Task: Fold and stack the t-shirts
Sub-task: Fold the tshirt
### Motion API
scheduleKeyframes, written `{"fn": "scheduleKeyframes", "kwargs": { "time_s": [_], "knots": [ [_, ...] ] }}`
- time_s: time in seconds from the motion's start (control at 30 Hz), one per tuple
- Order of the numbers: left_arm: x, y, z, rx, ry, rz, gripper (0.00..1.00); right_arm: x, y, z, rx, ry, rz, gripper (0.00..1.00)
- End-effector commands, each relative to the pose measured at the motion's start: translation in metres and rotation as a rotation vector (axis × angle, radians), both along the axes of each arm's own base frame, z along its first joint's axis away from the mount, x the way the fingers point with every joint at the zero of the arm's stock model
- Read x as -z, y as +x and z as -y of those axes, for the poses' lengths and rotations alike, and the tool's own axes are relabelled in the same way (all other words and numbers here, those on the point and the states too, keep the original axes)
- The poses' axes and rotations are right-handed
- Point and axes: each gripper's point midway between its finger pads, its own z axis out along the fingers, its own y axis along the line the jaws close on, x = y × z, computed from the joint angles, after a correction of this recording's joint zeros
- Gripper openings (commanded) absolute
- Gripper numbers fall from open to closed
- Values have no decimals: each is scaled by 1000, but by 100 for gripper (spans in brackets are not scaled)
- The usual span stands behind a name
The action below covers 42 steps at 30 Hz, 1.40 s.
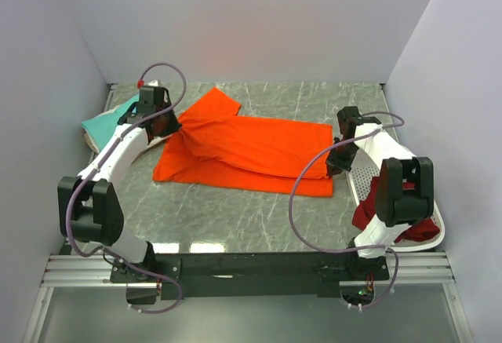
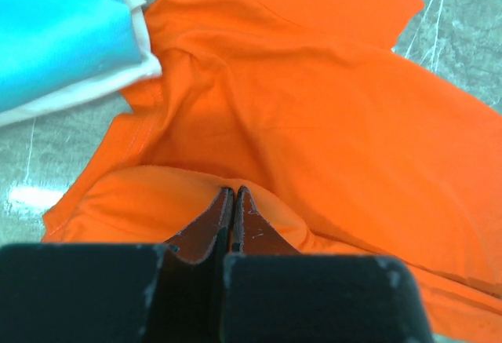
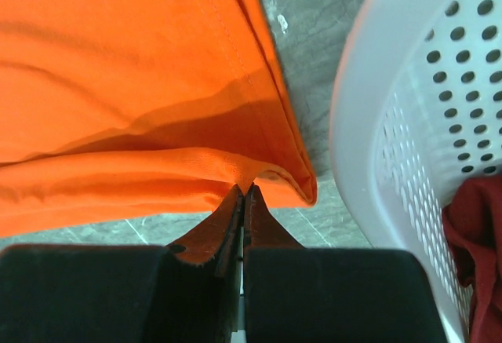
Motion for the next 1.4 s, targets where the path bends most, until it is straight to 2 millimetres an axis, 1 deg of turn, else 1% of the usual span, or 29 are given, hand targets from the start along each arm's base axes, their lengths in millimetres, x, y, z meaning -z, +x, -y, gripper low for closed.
{"fn": "scheduleKeyframes", "kwargs": {
  "time_s": [0.0,0.07,0.13,0.17,0.23,0.27,0.37,0.4,0.43,0.47,0.5,0.53,0.57,0.6,0.63,0.67,0.7,0.73,0.77,0.8,0.83,0.9,0.93,0.97,1.0,1.03,1.13,1.23,1.37],
  "knots": [
    [-30,28,-2,-5,7,105,0,-10,20,6,3,-20,53,0],
    [-25,33,-2,-4,10,93,0,-11,26,6,4,-18,59,0],
    [-29,41,1,4,5,98,4,-12,29,7,8,-24,61,0],
    [-29,48,3,11,-2,91,18,-16,34,7,8,-24,72,1],
    [-25,54,6,18,-8,77,36,-23,39,4,9,-10,97,12],
    [-33,58,8,24,-18,95,53,-26,41,3,9,-5,108,29],
    [-43,59,11,26,-37,116,75,-43,48,-1,-8,23,172,47],
    [-50,59,12,27,-41,141,77,-48,50,-3,-15,30,190,50],
    [-52,57,11,27,-42,147,79,-56,50,-5,-21,42,214,52],
    [-47,52,10,27,-39,135,81,-59,50,-5,-28,44,226,54],
    [-45,47,13,43,-49,129,82,-62,50,-6,-35,47,237,54],
    [-50,41,12,45,-49,143,83,-67,49,-7,-43,52,252,54],
    [-35,31,10,42,-43,110,83,-70,47,-10,-54,62,258,54],
    [-30,24,8,36,-39,101,83,-71,44,-11,-64,66,262,54],
    [-34,17,6,34,-44,119,82,-71,38,-13,-69,72,268,54],
    [-13,4,3,26,-44,76,81,-70,35,-16,-82,85,268,52],
    [-8,-3,1,22,-48,69,81,-68,31,-18,-91,90,269,51],
    [-8,-10,-3,16,-58,77,81,-63,23,-20,-93,97,258,50],
    [10,-24,-8,4,-58,35,80,-60,19,-22,-99,106,252,48],
    [15,-30,-12,-13,-61,22,80,-56,14,-23,-100,110,244,47],
    [27,-43,-23,-46,-55,-6,79,-49,7,-24,-101,112,227,44],
    [31,-53,-33,-76,-61,-7,78,-37,-5,-26,-102,110,201,43],
    [43,-62,-43,-107,-59,-34,77,-33,-8,-25,-98,107,197,42],
    [47,-66,-47,-118,-59,-44,76,-30,-10,-25,-93,101,191,42],
    [50,-70,-56,-143,-57,-53,75,-23,-15,-23,-90,85,176,42],
    [59,-75,-65,-169,-56,-75,74,-21,-16,-21,-88,70,170,42],
    [71,-85,-76,-193,-61,-111,70,-12,-23,-7,-74,-10,134,40],
    [78,-90,-81,-202,-67,-133,68,-4,-29,2,-64,-59,97,38],
    [89,-95,-79,-209,-86,-150,64,8,-34,3,-51,-63,64,34]
  ]
}}
